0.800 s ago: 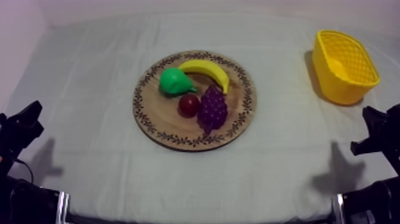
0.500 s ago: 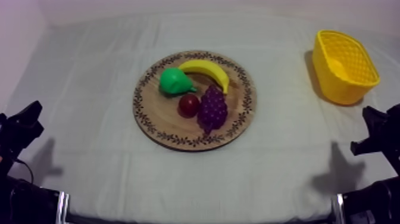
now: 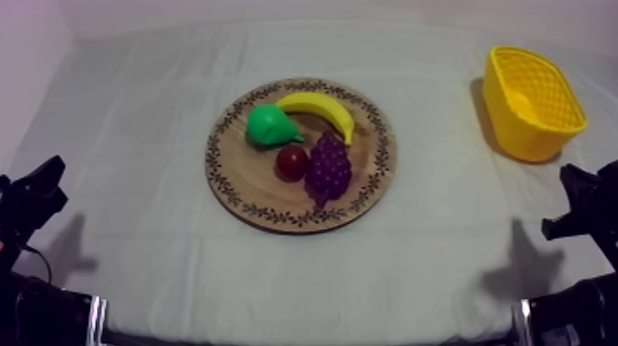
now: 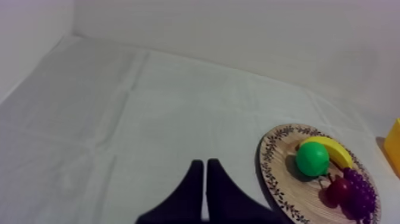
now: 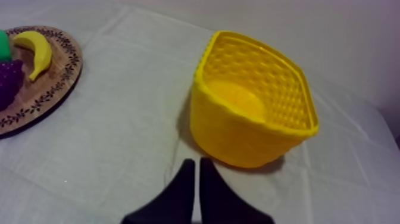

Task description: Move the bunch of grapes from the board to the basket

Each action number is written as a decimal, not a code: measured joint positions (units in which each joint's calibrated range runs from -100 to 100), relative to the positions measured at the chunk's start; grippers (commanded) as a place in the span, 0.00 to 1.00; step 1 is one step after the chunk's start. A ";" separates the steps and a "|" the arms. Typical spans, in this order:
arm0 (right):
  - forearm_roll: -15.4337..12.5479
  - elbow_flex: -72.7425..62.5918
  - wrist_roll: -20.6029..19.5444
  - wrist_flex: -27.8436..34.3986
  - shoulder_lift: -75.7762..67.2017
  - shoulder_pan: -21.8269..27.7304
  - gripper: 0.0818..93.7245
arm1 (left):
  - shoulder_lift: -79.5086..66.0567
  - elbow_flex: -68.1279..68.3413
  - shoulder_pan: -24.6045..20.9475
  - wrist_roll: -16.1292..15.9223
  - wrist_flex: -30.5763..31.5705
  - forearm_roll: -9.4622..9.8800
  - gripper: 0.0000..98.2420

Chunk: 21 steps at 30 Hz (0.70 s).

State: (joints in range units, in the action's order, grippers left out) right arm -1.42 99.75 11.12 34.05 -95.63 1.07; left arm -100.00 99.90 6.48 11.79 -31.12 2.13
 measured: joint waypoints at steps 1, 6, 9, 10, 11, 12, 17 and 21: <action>0.00 0.00 0.00 0.00 0.00 -0.05 0.00 | 0.00 0.00 0.00 0.00 0.00 0.00 0.00; 0.00 0.00 -0.25 0.00 0.00 -0.17 0.01 | 0.00 0.00 0.00 0.00 0.00 0.00 0.00; 0.00 0.00 -0.15 0.00 0.00 -0.17 0.01 | 0.00 0.00 0.00 0.00 0.00 0.00 0.00; 0.00 0.00 -0.11 0.00 0.00 -0.17 0.01 | 0.00 0.00 0.00 0.00 0.00 0.00 0.00; 0.00 0.00 -0.14 0.00 0.00 -0.21 0.01 | 0.00 0.00 0.00 0.00 0.00 0.00 0.00; 0.00 0.00 -0.26 0.00 0.00 -0.29 0.01 | 0.00 0.00 0.00 0.00 0.00 0.00 0.00; 0.00 0.00 -0.65 0.00 0.00 -0.63 0.01 | 0.00 0.00 0.00 0.00 0.00 0.00 0.00; 0.27 0.00 -0.69 -0.66 0.06 -1.04 0.01 | 0.00 0.00 0.00 0.00 0.00 0.00 0.00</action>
State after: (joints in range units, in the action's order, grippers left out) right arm -1.15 99.75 10.43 33.39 -95.57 0.04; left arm -100.00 99.90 6.48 11.79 -31.12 2.13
